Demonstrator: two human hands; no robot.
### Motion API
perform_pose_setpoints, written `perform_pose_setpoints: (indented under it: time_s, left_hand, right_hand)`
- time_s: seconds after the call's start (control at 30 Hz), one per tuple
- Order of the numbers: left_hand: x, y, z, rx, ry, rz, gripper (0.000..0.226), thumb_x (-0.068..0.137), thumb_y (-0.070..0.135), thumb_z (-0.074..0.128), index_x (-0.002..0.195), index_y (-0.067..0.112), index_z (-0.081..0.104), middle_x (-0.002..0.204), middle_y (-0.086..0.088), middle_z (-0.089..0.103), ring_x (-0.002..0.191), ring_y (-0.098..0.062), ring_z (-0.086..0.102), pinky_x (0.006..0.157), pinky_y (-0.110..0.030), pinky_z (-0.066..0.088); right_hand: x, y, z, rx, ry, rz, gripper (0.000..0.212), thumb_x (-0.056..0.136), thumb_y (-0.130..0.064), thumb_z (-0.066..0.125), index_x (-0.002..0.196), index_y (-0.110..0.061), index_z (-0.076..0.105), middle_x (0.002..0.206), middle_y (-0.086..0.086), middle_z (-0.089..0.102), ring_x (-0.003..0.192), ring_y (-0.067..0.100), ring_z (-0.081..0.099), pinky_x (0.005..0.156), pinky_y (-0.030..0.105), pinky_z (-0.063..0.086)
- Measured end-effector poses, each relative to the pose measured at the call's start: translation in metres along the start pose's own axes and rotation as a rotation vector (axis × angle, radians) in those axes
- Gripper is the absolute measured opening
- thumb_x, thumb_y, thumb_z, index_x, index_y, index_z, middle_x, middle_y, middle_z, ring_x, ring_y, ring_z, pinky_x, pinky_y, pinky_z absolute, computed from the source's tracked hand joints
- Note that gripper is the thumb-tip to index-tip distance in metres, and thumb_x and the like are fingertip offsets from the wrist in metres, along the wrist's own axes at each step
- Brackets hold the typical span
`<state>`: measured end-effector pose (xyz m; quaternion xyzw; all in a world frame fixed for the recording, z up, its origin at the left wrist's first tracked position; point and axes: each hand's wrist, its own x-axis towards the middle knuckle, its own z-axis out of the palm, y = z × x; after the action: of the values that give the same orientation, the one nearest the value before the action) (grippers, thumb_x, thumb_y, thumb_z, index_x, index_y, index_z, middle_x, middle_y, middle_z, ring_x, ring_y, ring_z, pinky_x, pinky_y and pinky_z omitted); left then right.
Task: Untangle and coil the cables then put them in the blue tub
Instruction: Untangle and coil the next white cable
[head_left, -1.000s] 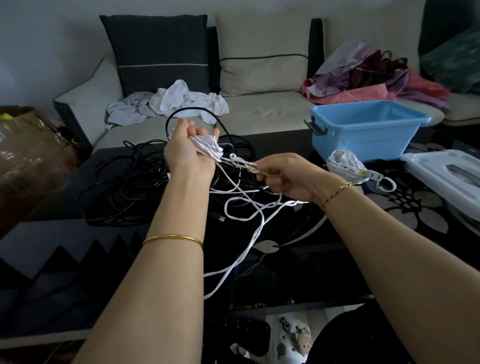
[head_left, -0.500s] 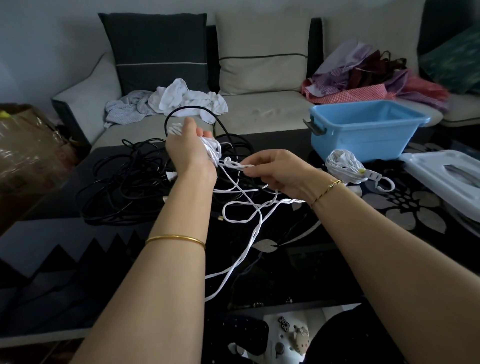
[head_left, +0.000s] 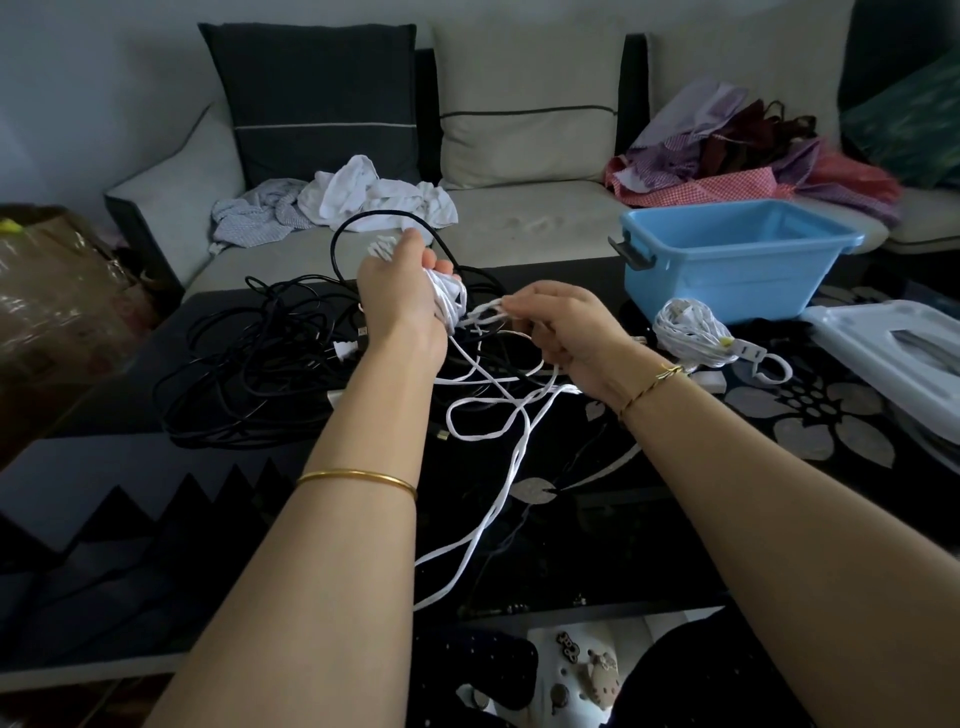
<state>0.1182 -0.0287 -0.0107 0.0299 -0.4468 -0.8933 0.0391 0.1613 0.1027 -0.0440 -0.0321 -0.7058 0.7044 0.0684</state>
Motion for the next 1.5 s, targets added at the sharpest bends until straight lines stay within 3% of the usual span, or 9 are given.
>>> perform_pose_setpoints:
  time_s: [0.2,0.4,0.6,0.83,0.97,1.17,1.27,1.4,1.5]
  left_hand:
    - [0.002,0.001,-0.001,-0.126,0.113,-0.012,0.036,0.095,0.007,0.048,0.061,0.012,0.037,0.05,0.004,0.037,0.037,-0.007,0.044,0.069,-0.037,0.048]
    - [0.004,0.001,-0.003,-0.063,0.128,0.046,0.033,0.095,0.005,0.045,0.063,0.011,0.037,0.058,0.001,0.036,0.038,-0.007,0.042,0.072,-0.037,0.049]
    - [-0.001,-0.005,0.0,0.053,0.076,0.077,0.031,0.095,0.008,0.047,0.064,0.01,0.041,0.06,0.001,0.04,0.05,-0.009,0.048,0.071,-0.038,0.052]
    - [0.004,-0.008,-0.004,0.008,0.049,0.044,0.032,0.095,0.007,0.046,0.064,0.011,0.038,0.057,0.002,0.037,0.039,-0.007,0.041,0.068,-0.037,0.049]
    - [0.006,-0.005,-0.006,-0.012,0.055,0.053,0.032,0.095,0.005,0.045,0.064,0.011,0.037,0.059,0.001,0.036,0.038,-0.006,0.041,0.07,-0.037,0.049]
    - [0.005,-0.007,-0.006,-0.024,0.041,0.06,0.034,0.094,0.004,0.044,0.062,0.011,0.036,0.057,0.001,0.035,0.035,-0.006,0.04,0.073,-0.04,0.051]
    - [0.004,-0.007,-0.004,-0.003,0.039,0.069,0.034,0.094,0.004,0.044,0.062,0.011,0.036,0.057,0.001,0.036,0.036,-0.006,0.041,0.074,-0.04,0.052]
    - [0.002,-0.006,-0.002,0.036,0.02,0.102,0.034,0.093,0.004,0.044,0.062,0.011,0.035,0.056,0.0,0.035,0.036,-0.007,0.04,0.066,-0.036,0.05]
    - [0.001,-0.003,-0.002,0.031,0.012,0.132,0.033,0.095,0.005,0.044,0.063,0.012,0.035,0.052,0.002,0.035,0.035,-0.007,0.039,0.059,-0.031,0.046]
  right_hand:
    - [0.001,0.005,0.005,0.214,0.102,-0.028,0.022,0.082,-0.008,0.065,0.063,-0.018,0.059,0.068,0.0,0.055,0.05,0.008,0.038,0.039,0.015,0.025]
    - [-0.005,0.009,0.003,0.276,-0.269,0.069,0.02,0.09,-0.005,0.053,0.073,-0.016,0.054,0.072,-0.002,0.065,0.064,0.01,0.062,0.05,0.018,0.036]
    - [-0.006,0.011,0.005,0.277,-0.51,0.104,0.004,0.084,-0.012,0.052,0.082,-0.012,0.055,0.066,-0.001,0.061,0.058,0.009,0.057,0.051,0.017,0.038]
    - [-0.005,0.014,0.005,0.468,-0.472,0.08,0.008,0.084,-0.008,0.051,0.076,-0.011,0.052,0.104,0.01,0.066,0.095,0.019,0.066,0.062,0.02,0.048]
    - [-0.005,0.01,0.006,0.474,-0.44,0.042,0.023,0.088,0.002,0.047,0.068,-0.008,0.054,0.101,0.018,0.064,0.088,0.021,0.068,0.067,0.022,0.054]
    - [-0.008,0.006,0.013,0.526,-0.347,0.086,0.045,0.091,0.004,0.041,0.052,-0.009,0.06,0.078,0.01,0.061,0.071,0.018,0.06,0.068,0.027,0.053]
    - [-0.005,0.007,0.014,0.56,-0.347,0.1,0.026,0.088,0.009,0.043,0.069,-0.008,0.049,0.075,0.009,0.053,0.066,0.016,0.054,0.059,0.023,0.052]
    - [-0.001,0.008,0.017,0.496,-0.325,0.114,0.02,0.09,0.008,0.04,0.096,0.001,0.058,0.078,0.008,0.05,0.063,0.012,0.047,0.049,0.016,0.043]
    - [-0.001,0.008,0.013,0.463,-0.302,0.127,0.018,0.094,0.006,0.041,0.09,0.0,0.057,0.077,0.009,0.051,0.063,0.011,0.051,0.046,0.014,0.042]
